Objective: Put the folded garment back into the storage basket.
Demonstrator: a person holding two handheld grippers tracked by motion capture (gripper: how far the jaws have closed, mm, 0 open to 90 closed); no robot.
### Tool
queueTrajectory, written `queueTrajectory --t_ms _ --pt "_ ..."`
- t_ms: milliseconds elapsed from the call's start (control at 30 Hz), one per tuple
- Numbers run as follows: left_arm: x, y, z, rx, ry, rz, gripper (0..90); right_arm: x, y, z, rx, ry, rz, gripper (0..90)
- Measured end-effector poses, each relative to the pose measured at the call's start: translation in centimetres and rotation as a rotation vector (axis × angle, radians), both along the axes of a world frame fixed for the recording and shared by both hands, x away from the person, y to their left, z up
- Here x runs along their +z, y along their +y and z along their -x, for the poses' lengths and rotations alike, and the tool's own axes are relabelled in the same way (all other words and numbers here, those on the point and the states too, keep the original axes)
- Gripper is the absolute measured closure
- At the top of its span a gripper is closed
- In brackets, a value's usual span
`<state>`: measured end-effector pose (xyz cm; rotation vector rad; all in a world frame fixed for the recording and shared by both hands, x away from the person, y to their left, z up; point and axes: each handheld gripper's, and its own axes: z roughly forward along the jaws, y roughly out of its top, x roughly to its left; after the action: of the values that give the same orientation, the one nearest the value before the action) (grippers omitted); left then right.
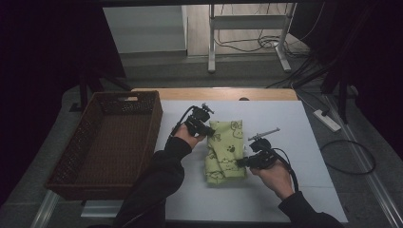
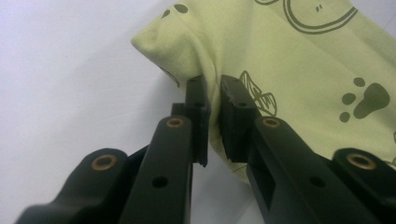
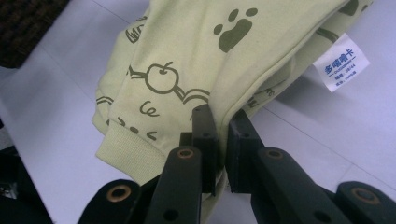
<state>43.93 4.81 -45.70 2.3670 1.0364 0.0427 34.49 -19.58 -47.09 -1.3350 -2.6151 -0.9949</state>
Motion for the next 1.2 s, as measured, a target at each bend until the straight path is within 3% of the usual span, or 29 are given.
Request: queueTrajectory --t_ms 367,700,1200 --pt "2.1 0.9 0.3 -0.015 0.012 -0.018 81.7 1.2 0.4 0.6 0.017 -0.02 -0.047 83.2" --pt "3.3 1.9 0.6 -0.025 0.014 -0.005 81.7 2.2 0.9 0.9 0.036 -0.041 -0.073 83.1" --pt "5.0 3.7 1.3 -0.024 -0.006 -0.029 81.7 3.6 2.5 1.2 0.071 -0.054 -0.102 83.1"
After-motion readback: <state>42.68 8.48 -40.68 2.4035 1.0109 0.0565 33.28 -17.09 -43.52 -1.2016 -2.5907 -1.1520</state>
